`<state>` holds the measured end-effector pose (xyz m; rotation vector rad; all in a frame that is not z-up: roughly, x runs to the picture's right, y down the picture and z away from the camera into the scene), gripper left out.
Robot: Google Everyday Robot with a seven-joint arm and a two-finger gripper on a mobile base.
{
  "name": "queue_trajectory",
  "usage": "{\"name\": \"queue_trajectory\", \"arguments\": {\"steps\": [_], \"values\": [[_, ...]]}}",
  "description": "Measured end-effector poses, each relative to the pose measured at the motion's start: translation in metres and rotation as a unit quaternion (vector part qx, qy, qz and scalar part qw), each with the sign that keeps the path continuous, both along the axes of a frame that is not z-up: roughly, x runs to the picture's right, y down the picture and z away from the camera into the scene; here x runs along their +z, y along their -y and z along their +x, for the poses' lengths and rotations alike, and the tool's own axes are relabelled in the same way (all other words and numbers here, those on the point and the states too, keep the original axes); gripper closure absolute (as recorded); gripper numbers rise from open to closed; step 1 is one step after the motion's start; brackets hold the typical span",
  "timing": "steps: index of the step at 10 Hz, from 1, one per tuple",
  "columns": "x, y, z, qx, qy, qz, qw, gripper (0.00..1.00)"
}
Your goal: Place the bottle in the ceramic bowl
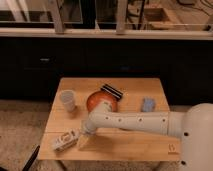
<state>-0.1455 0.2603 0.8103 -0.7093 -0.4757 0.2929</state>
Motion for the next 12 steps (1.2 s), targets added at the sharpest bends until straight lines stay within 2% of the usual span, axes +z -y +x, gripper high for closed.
{"name": "queue_trajectory", "arguments": {"steps": [4, 6, 8, 9, 11, 12], "values": [[0.001, -0.002, -0.003, 0.002, 0.007, -0.004, 1.0000, 0.38], [0.001, -0.003, -0.007, 0.001, 0.012, -0.007, 0.9999, 0.43], [-0.005, 0.003, -0.008, 0.000, 0.011, -0.010, 0.9999, 0.59], [-0.007, 0.010, -0.006, 0.003, 0.010, -0.010, 0.9999, 0.72], [-0.007, 0.019, -0.003, 0.006, 0.008, -0.008, 0.9999, 0.90], [-0.008, 0.021, -0.002, 0.006, 0.008, -0.009, 0.9999, 0.95]]}}
